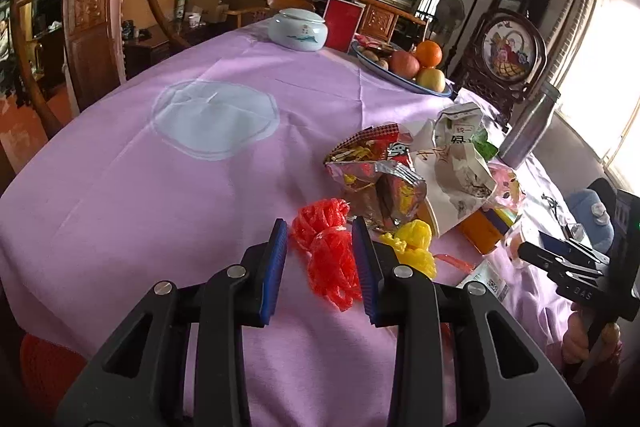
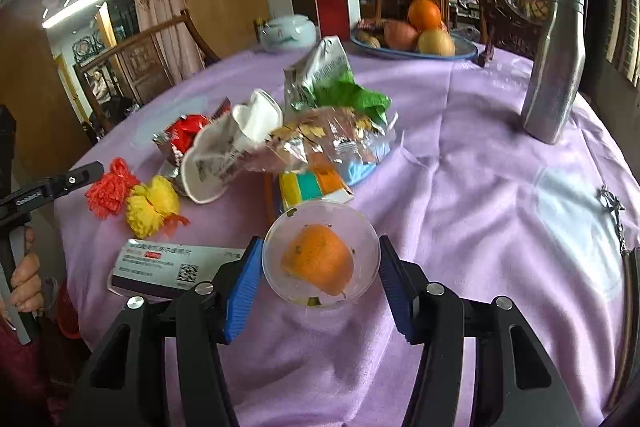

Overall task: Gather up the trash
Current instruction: 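Grasp the red mesh bundle with the left tool while the right tool grasps the orange cup, then carry the red mesh and cup to the red wastebasket and release both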

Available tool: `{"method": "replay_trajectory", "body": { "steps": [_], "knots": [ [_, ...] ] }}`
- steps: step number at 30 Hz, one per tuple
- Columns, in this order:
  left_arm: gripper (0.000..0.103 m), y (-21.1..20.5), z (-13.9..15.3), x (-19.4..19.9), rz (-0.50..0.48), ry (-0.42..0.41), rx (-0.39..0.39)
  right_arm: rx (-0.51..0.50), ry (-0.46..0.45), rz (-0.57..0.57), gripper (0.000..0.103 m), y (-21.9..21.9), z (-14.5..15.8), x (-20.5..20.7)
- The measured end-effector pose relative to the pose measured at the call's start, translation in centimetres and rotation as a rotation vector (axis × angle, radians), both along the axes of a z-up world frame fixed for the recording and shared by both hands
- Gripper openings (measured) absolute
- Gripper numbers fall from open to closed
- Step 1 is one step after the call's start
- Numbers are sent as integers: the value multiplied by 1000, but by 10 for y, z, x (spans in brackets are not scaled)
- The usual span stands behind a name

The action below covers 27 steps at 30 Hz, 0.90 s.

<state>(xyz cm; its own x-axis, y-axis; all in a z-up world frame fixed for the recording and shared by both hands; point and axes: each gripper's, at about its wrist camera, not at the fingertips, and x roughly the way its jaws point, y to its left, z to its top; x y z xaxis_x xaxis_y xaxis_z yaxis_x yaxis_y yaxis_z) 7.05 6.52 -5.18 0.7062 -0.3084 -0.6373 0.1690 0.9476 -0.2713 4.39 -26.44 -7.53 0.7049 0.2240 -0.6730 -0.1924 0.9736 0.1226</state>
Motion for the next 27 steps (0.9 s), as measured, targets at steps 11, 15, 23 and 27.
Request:
{"method": "replay_trajectory", "body": {
  "steps": [11,15,23,27],
  "knots": [
    [68,-14,-20,14,1,78,9,0,12,6,57,2,1,1],
    [66,-23,-24,21,-11,88,23,-13,6,6,57,4,1,0],
    [28,-30,-18,14,-36,57,9,0,-37,3,57,2,6,-5],
    [27,-1,6,-8,42,-19,-18,11,-83,9,57,1,11,-11]
  ]
}}
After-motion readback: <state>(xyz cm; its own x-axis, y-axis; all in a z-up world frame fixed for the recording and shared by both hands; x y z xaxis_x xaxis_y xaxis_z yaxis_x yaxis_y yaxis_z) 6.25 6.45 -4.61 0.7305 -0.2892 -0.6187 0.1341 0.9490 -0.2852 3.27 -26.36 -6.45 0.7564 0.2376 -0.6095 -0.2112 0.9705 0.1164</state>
